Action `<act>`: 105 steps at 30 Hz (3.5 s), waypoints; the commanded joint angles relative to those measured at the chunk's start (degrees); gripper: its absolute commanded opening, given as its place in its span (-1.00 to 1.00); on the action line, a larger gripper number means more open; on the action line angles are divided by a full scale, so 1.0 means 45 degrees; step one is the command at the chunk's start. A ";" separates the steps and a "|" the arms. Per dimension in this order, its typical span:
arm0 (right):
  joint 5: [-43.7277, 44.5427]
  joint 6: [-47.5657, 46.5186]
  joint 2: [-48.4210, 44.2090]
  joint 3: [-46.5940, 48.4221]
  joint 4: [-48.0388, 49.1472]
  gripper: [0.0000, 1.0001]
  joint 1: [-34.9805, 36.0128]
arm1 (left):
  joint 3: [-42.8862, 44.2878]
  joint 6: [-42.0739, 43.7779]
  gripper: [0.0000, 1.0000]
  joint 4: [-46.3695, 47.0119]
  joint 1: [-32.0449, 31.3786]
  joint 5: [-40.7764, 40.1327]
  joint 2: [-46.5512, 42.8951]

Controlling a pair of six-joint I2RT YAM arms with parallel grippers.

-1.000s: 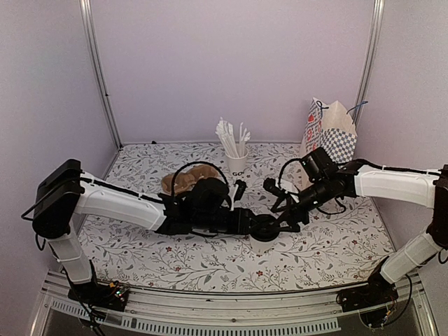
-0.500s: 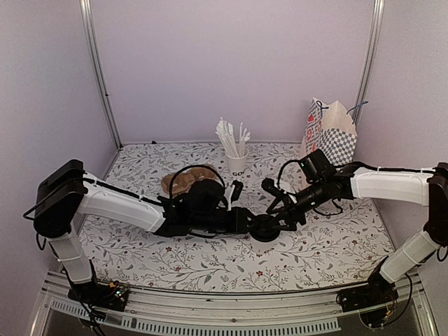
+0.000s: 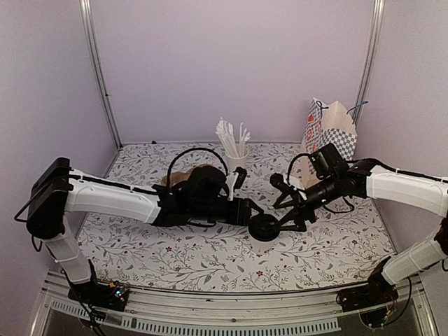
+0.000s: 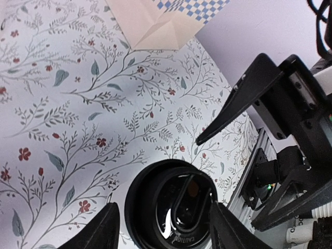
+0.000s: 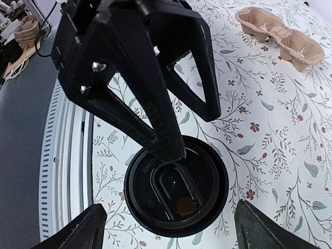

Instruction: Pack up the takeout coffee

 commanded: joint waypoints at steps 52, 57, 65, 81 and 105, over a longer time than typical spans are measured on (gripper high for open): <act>-0.0266 -0.1296 -0.3326 -0.1809 -0.0129 0.88 -0.5772 | 0.7064 1.2326 0.90 -0.9299 -0.0348 0.1966 0.2834; 0.0127 -0.1438 -0.3056 -0.1780 -0.0133 0.87 -0.5590 | 0.7049 1.2278 0.88 -0.9149 -0.0405 0.1453 0.2991; 0.0238 -0.1440 -0.3032 -0.1857 -0.0084 0.87 -0.5564 | 0.7089 1.2198 0.74 -0.9017 -0.0404 0.1573 0.3251; 0.0632 -0.1536 -0.2778 -0.1897 0.0013 0.88 -0.5328 | 0.7191 1.1994 0.51 -0.9049 -0.0412 0.1890 0.3289; 0.1008 -0.1537 -0.3046 -0.2072 0.0188 0.87 -0.5290 | 0.2721 0.9007 0.32 -0.8365 0.2539 -0.0564 -0.1328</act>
